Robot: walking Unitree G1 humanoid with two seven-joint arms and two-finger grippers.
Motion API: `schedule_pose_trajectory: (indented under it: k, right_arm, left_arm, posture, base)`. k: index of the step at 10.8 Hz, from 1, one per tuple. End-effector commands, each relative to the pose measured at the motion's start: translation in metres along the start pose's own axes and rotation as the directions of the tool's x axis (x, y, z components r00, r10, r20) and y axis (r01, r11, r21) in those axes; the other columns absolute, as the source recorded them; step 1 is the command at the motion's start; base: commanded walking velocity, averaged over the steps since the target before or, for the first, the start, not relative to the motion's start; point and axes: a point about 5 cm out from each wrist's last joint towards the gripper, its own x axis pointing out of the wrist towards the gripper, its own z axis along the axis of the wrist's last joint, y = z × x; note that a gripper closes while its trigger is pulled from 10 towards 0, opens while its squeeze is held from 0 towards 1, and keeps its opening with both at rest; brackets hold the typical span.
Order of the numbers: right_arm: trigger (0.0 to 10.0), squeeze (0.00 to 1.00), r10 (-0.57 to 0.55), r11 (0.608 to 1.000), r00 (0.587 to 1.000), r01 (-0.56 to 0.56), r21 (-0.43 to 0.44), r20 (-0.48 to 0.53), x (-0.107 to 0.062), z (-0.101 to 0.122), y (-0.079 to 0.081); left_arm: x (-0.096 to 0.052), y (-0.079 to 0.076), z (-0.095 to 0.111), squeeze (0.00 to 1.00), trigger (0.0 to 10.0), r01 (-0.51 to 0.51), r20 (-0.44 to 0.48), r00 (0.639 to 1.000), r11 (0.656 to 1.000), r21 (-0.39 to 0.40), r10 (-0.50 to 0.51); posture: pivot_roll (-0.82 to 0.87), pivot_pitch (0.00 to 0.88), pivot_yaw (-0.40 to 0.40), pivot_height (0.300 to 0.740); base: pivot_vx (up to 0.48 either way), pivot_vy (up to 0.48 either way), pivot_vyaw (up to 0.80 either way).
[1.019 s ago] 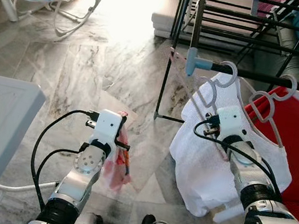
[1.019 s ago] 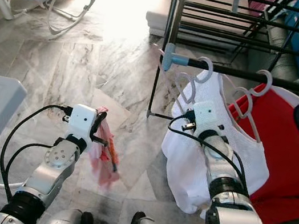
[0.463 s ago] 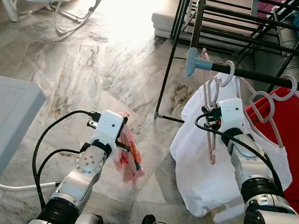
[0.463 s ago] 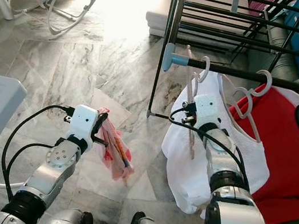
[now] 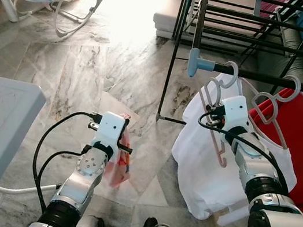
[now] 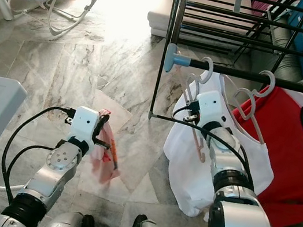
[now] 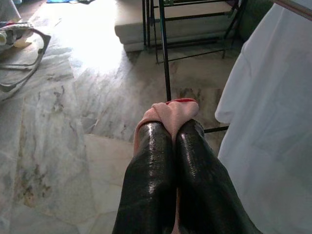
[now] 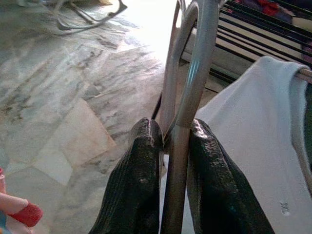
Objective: Hang hanger
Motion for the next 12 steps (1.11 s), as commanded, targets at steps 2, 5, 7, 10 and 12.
schedule_pose_trajectory:
  k: [2,5,7,10,12]
  right_arm:
    - [0.0,0.0,-0.007,1.0,1.0,0.007,0.014,0.014,0.0,0.004,-0.005]
    - [0.0,0.0,-0.006,1.0,1.0,0.006,0.016,0.009,-0.001,0.003,-0.005]
    - [0.0,0.0,-0.081,0.991,0.995,0.075,0.114,0.053,0.001,0.009,-0.006]
    - [0.0,0.0,-0.157,0.976,0.977,0.132,0.173,0.144,-0.005,0.009,0.004]
    - [10.0,0.0,-0.107,0.988,0.972,0.081,0.131,0.209,-0.015,0.012,0.02]
  left_arm:
    - [0.0,-0.001,-0.003,0.0,10.0,0.001,-0.018,1.0,1.0,0.01,-0.001]
    - [0.0,0.0,-0.003,0.0,10.0,-0.002,-0.019,1.0,1.0,0.013,0.003]
    - [0.0,0.001,-0.002,0.0,10.0,-0.002,-0.011,1.0,1.0,0.007,0.003]
    - [-0.002,0.008,-0.002,0.0,10.0,-0.008,-0.012,1.0,1.0,0.029,0.008]
    - [-0.006,0.02,-0.001,0.0,10.0,-0.052,-0.009,0.999,0.998,0.037,0.052]
  posture:
    - [-0.01,0.155,-0.014,0.74]
    - [-0.01,0.155,-0.014,0.74]
    - [-0.01,0.161,-0.013,0.74]
    - [-0.03,0.163,-0.008,0.74]
    - [-0.03,0.166,0.0,0.74]
  base:
    - [0.0,0.0,0.0]
    - [0.0,0.0,0.0]
    - [0.0,0.0,0.0]
    - [0.0,0.0,0.0]
    - [0.0,0.0,0.0]
